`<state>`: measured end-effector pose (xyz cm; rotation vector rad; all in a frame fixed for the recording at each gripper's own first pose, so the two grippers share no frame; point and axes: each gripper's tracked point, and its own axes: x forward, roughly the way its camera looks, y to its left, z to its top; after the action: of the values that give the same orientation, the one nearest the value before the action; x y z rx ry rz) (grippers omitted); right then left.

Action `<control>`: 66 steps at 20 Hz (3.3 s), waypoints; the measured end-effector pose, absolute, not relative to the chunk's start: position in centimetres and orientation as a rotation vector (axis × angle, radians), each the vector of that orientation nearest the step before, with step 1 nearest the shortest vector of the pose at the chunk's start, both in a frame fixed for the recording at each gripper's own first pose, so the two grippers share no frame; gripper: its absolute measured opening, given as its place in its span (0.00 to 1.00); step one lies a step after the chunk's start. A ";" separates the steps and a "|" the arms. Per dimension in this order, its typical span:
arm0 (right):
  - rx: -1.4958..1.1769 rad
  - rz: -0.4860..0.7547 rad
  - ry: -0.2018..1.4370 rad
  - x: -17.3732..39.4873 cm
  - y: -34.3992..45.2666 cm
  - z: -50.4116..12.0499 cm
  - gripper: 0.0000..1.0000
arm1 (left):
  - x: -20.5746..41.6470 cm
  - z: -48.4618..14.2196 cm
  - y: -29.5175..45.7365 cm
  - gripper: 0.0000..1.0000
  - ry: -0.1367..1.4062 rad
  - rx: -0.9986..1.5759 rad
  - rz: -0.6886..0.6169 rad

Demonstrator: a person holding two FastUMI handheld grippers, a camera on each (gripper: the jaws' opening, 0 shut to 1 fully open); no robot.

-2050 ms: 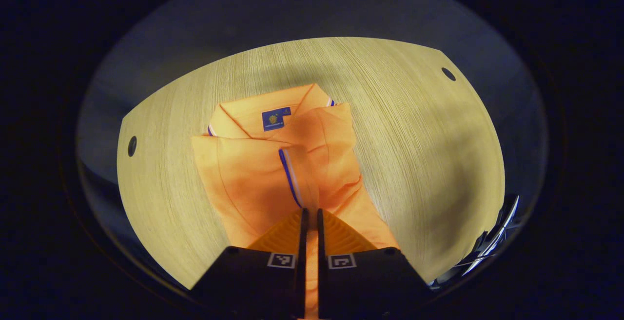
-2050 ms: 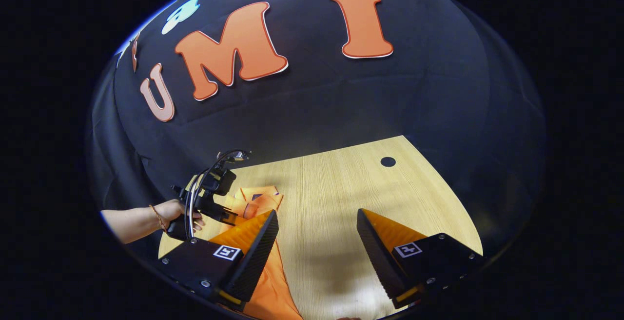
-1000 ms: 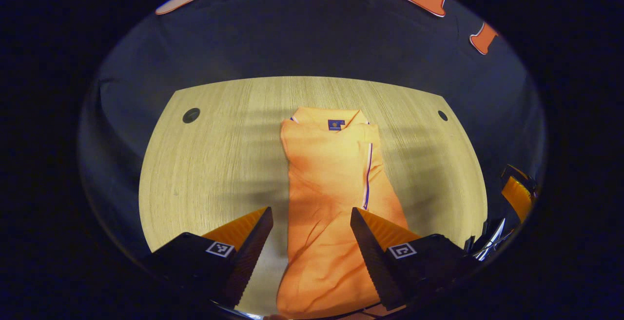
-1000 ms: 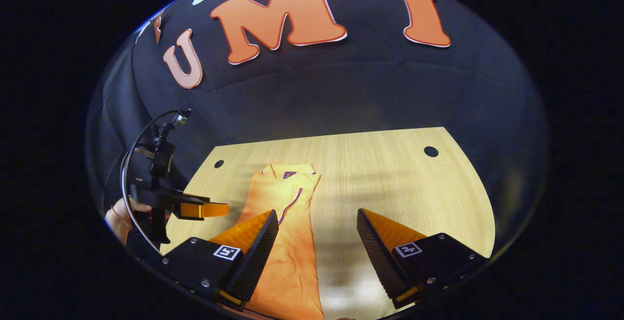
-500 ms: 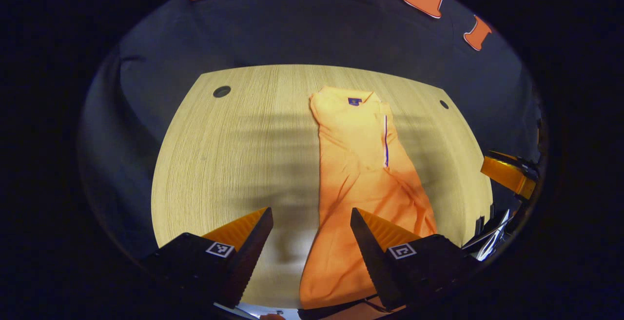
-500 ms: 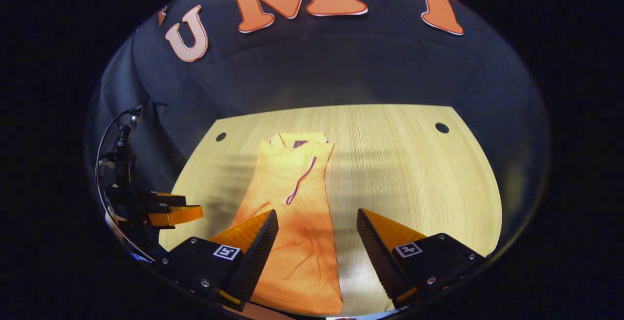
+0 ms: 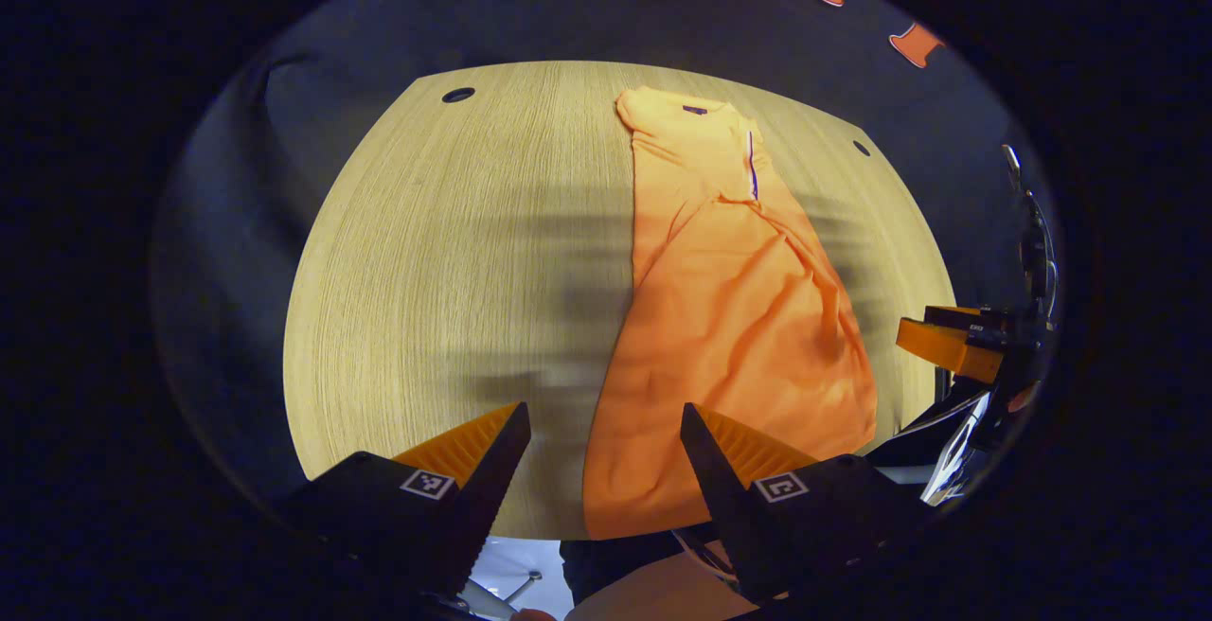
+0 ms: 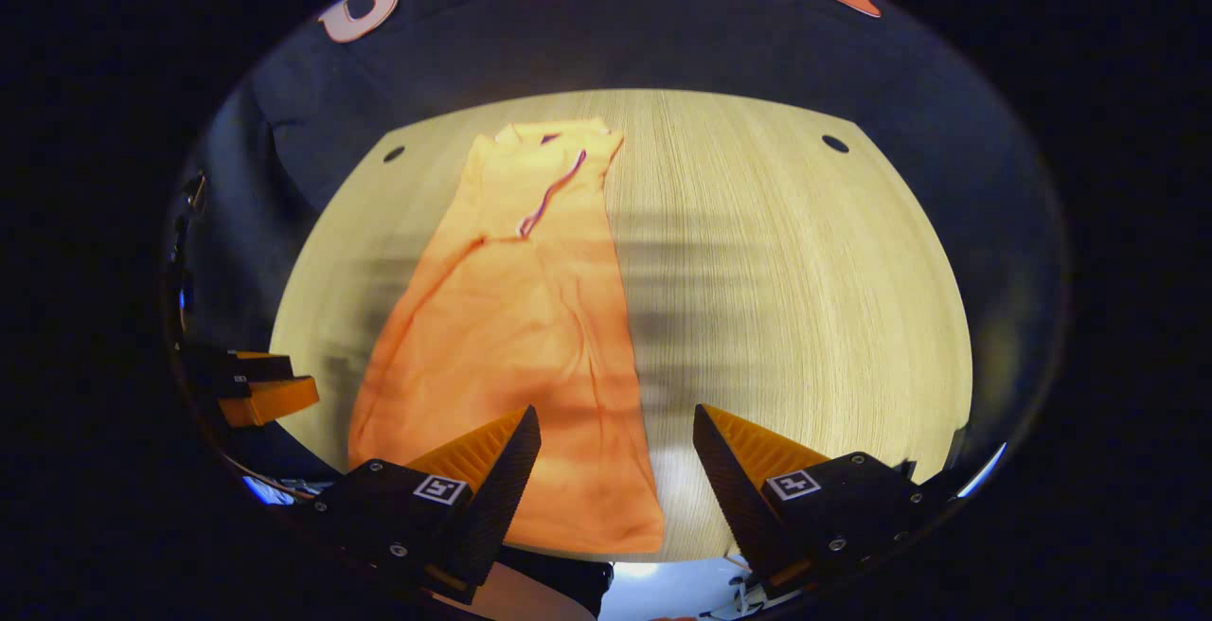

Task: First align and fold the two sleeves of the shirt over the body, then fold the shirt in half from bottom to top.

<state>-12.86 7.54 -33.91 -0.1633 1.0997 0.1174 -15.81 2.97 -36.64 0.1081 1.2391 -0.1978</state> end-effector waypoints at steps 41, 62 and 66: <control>-0.053 0.091 1.344 -22.6 8.2 -42.0 0.00 | -25.9 -44.6 0.9 0.01 1.351 0.121 -0.165; 0.053 0.200 0.983 -4.6 11.1 -25.1 0.00 | -6.7 -30.7 -4.1 0.01 1.024 0.103 -0.276; 0.039 0.207 0.945 -0.1 11.5 -23.7 0.00 | -1.3 -29.1 -5.0 0.01 0.974 0.112 -0.283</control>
<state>-0.14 11.54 -23.66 0.0392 0.9454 0.2075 -1.29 -5.04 -29.14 0.1118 0.9737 -0.2830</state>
